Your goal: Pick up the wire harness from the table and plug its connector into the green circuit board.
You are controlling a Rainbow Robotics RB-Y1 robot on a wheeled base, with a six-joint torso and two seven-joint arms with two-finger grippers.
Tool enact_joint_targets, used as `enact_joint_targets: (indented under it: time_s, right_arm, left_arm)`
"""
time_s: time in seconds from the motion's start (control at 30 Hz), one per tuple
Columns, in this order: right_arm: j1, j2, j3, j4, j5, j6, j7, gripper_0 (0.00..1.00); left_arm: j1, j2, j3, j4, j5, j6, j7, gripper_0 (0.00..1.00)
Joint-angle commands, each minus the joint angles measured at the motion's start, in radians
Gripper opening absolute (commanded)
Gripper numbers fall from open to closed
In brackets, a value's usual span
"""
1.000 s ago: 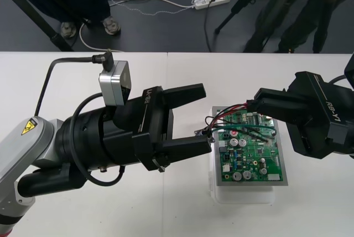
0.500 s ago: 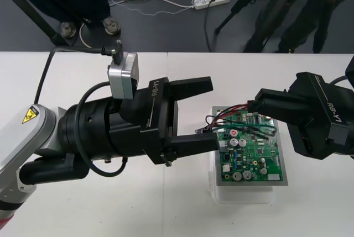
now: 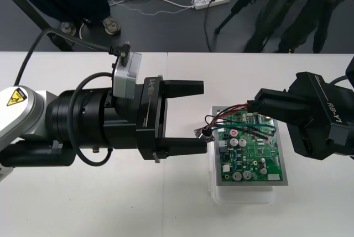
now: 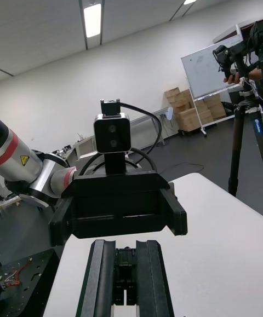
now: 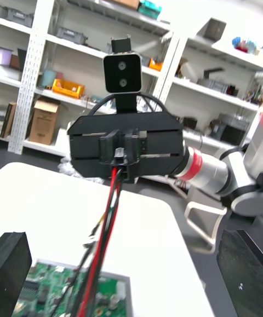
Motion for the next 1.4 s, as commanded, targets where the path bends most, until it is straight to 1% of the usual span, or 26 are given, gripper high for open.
enact_joint_targets:
  time_s: [0.03, 0.23, 0.77, 1.0, 1.4]
  right_arm:
    - [0.013, 0.019, 0.004, -0.043, -0.013, 0.01, 0.029, 0.0]
    - [0.013, 0.03, 0.007, -0.052, -0.015, 0.01, 0.032, 0.0]
    - [0.018, 0.061, 0.015, -0.06, -0.019, 0.015, 0.049, 0.0]
    - [0.018, 0.111, 0.028, -0.058, -0.002, 0.021, 0.063, 0.0]
    - [0.041, 0.136, 0.111, -0.058, -0.001, 0.061, 0.097, 0.0]
  left_arm:
    - [-0.077, 0.072, -0.017, -0.04, -0.005, 0.045, -0.046, 1.0]
    - [-0.097, 0.086, -0.017, -0.042, -0.005, 0.045, -0.051, 1.0]
    - [-0.1, 0.083, -0.018, -0.043, -0.005, 0.052, -0.071, 1.0]
    - [-0.103, 0.069, -0.017, -0.043, -0.004, 0.052, -0.073, 1.0]
    - [-0.114, 0.048, -0.018, -0.043, -0.004, 0.055, -0.071, 1.0]
